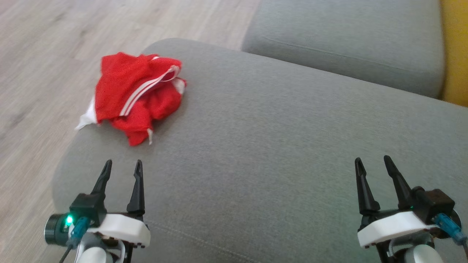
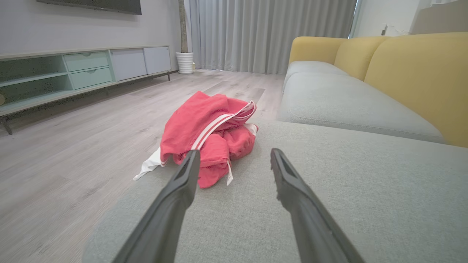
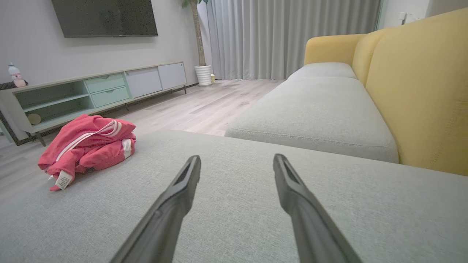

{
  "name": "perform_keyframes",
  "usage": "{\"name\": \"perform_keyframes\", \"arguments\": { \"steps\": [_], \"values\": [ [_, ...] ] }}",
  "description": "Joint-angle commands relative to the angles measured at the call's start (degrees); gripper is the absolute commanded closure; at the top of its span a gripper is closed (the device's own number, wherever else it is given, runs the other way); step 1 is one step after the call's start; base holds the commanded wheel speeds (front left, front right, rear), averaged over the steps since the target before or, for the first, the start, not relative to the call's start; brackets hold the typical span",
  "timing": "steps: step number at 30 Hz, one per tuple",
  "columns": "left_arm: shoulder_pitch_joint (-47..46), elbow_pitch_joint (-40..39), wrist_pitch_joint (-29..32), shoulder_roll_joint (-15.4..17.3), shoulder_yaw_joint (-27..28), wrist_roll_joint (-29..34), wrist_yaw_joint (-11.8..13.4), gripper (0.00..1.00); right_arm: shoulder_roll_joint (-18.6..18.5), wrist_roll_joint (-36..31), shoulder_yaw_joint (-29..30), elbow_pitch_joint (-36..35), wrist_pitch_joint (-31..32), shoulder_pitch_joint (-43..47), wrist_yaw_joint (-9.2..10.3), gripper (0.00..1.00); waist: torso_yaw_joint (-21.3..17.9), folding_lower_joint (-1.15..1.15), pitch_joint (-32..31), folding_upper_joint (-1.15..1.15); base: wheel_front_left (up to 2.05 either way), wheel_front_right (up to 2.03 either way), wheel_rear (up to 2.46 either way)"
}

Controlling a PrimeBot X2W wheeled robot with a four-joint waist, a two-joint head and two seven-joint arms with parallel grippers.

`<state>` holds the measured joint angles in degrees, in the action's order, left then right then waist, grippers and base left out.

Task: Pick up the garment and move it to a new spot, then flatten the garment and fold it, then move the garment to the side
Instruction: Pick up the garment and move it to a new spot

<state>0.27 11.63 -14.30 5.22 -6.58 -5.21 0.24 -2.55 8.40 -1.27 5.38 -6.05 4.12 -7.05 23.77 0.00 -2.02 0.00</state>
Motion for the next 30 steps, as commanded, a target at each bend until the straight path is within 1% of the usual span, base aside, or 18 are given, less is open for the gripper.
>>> {"name": "perform_keyframes", "arguments": {
  "steps": [1,13,21,24,30],
  "values": [
    [-3.25,-2.11,-0.7,0.39,1.97,0.12,0.15,0.0,-0.33,0.26,-1.25,-1.9,-0.13,-1.55,-0.44,0.0,1.57,0.0,0.2,0.0,0.0,0.0,0.0],
    [-3.16,-2.24,-0.7,-0.08,2.32,0.7,-0.12,0.0,-0.32,0.13,-0.87,-1.19,0.0,-1.76,-0.44,0.0,3.23,0.0,0.25,0.0,0.0,0.0,0.0],
    [-5.55,-1.74,-0.7,0.52,2.65,1.43,-0.62,0.0,-0.32,-0.55,-0.33,-2.14,1.08,-2.33,-0.44,0.0,2.58,0.0,2.04,0.0,0.0,0.0,0.0],
    [-8.41,-1.4,-0.7,0.7,3.28,1.34,-0.73,0.0,-0.32,-2.0,-0.34,-4.1,2.61,-3.35,-0.44,0.0,1.46,0.0,5.56,0.0,0.0,0.0,0.0],
    [-17.26,0.3,-0.7,0.81,5.31,0.71,-1.23,0.0,-0.8,-5.56,-0.63,-8.91,6.45,-7.5,-0.44,0.0,-1.74,0.0,14.89,0.0,0.0,0.0,0.0]
  ]
}}
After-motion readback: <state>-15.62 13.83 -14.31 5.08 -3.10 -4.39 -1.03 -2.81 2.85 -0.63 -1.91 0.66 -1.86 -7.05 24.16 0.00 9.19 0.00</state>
